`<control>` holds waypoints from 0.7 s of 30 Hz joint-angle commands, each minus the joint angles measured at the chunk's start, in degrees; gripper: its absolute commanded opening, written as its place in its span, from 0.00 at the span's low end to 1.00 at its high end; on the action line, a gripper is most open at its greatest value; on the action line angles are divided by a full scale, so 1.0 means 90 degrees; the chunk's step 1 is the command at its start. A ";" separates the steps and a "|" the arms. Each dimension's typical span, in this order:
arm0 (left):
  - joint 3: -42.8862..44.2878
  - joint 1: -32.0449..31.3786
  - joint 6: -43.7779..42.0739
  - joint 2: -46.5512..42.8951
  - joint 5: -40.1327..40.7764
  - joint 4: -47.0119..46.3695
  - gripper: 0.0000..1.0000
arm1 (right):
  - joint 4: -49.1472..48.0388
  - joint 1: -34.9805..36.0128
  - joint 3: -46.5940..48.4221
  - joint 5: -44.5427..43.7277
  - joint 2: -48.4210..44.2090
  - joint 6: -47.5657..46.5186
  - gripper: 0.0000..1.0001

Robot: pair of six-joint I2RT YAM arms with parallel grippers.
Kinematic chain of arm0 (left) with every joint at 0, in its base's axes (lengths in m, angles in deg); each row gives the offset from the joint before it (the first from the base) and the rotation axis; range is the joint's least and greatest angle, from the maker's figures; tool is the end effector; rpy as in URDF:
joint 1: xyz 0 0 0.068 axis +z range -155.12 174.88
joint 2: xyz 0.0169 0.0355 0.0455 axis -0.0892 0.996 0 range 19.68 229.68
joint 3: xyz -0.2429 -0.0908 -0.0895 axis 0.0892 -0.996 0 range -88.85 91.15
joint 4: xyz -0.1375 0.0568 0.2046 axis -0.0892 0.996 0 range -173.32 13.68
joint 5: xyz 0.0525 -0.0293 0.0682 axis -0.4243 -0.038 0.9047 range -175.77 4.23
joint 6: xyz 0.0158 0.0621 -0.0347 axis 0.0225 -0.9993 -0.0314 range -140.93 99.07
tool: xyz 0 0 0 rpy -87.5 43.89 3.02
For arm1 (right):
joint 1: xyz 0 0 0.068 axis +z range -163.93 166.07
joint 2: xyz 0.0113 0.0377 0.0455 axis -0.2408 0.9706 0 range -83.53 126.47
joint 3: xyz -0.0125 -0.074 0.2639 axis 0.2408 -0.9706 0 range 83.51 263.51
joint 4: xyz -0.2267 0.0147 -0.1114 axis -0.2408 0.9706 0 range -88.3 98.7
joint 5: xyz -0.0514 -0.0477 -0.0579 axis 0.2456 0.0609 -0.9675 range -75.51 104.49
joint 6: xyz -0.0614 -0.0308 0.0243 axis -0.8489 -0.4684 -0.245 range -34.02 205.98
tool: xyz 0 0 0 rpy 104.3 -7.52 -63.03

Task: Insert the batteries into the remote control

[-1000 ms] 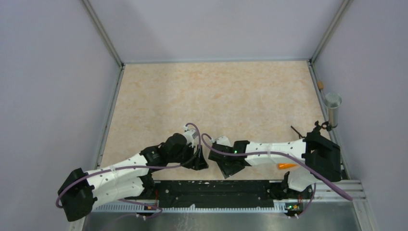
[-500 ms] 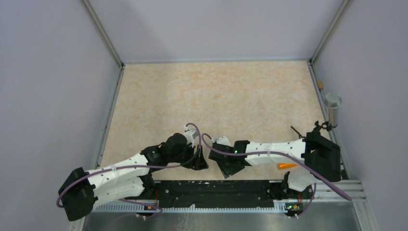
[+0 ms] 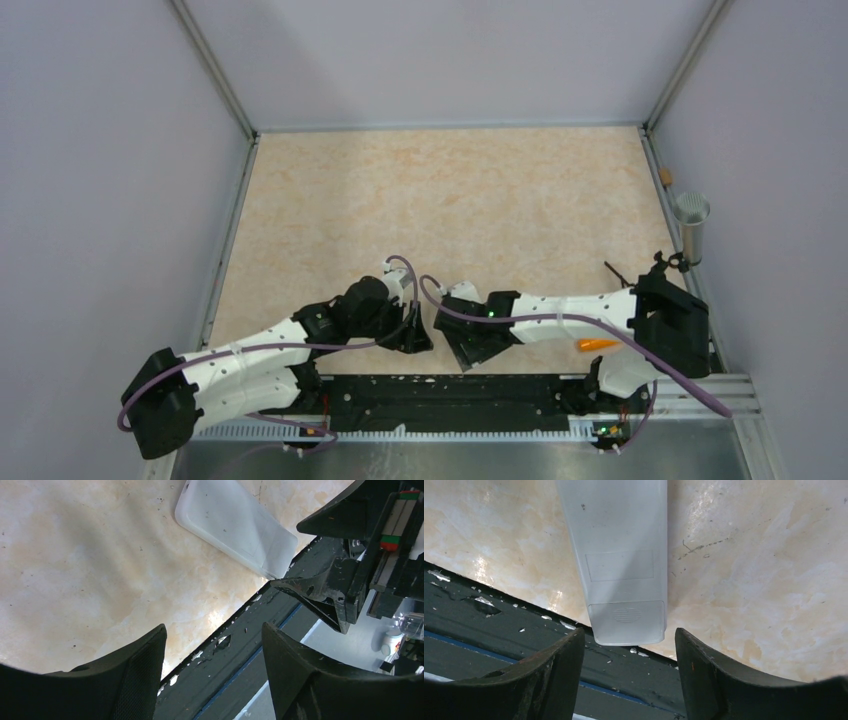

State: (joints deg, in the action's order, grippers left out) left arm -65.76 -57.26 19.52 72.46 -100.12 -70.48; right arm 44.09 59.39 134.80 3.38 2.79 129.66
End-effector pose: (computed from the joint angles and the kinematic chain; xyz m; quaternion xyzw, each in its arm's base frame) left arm 0.1059 -0.1606 0.1706 0.1425 0.8984 -0.3677 0.1933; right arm 0.0857 0.2455 0.1620 -0.2429 0.9591 0.0428 0.1390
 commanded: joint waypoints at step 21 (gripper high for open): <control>0.1369 0.1017 -0.0920 0.1906 -0.0476 -0.0927 0.59 | -0.0120 -0.0060 -0.0676 -0.0413 -0.1800 0.0987 0.35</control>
State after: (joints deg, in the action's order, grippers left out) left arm -58.94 -48.71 14.51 85.09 -103.51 -73.43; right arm 44.13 59.39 129.33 0.53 -11.96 137.62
